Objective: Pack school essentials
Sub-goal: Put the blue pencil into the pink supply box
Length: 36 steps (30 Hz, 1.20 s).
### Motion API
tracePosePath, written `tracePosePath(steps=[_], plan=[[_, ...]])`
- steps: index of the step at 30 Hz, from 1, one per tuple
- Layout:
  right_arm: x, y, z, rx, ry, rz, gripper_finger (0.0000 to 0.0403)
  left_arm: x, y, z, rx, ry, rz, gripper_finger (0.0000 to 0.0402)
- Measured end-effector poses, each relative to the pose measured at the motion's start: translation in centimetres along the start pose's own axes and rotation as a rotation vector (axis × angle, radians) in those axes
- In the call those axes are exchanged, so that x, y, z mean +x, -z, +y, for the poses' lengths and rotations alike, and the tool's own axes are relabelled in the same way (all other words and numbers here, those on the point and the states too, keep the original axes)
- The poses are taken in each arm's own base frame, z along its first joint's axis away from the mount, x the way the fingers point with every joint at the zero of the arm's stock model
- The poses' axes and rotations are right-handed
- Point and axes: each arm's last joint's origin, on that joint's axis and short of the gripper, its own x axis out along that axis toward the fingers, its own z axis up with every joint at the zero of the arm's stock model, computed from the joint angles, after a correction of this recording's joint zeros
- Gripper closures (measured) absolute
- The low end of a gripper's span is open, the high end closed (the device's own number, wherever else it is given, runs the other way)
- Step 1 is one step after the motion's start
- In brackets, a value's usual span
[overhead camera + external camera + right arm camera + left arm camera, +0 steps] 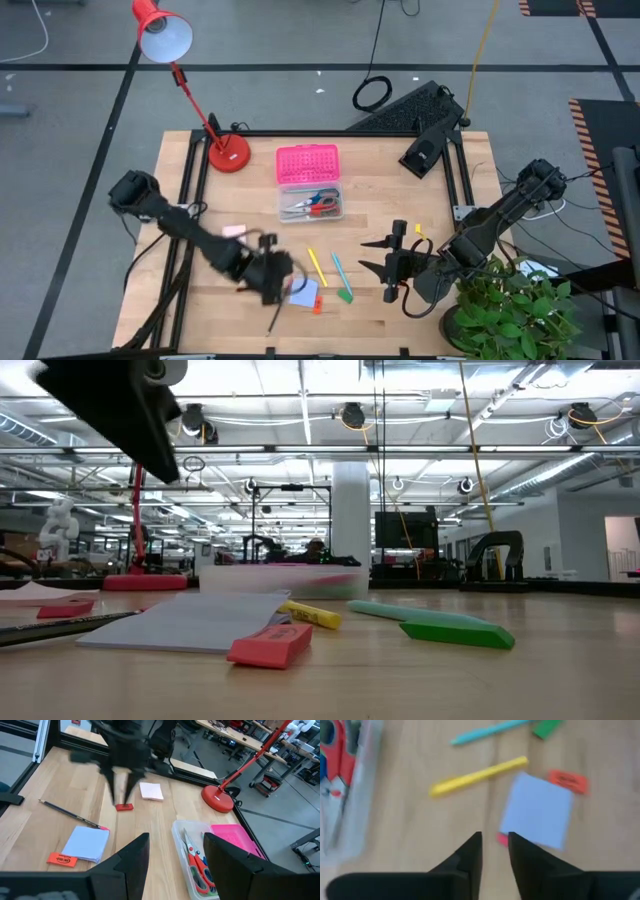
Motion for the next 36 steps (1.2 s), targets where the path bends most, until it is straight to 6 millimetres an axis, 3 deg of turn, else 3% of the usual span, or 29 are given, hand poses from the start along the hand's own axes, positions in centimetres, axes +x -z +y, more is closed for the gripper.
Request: tracePosePath(steps=[7, 11, 25, 36], plan=[[0.0, 0.0, 0.0, 0.009, 0.000, -0.001, 0.0222, -2.0, 2.4, -3.7, -0.107, 0.038, -0.074, 0.0199], [0.0, 0.0, 0.0, 0.009, 0.000, -0.001, 0.0222, -1.3, 3.2, -4.9, -0.106, 0.044, -0.063, 0.0172], [0.0, 0.0, 0.0, 0.019, 0.000, -0.001, 0.0222, 5.2, 6.1, -6.6, -0.190, -0.006, 0.161, 0.0198], [0.0, 0.0, 0.0, 0.027, 0.000, -0.001, 0.0222, 4.9, 5.5, -6.1, -0.305, -0.005, 0.163, 0.0222]])
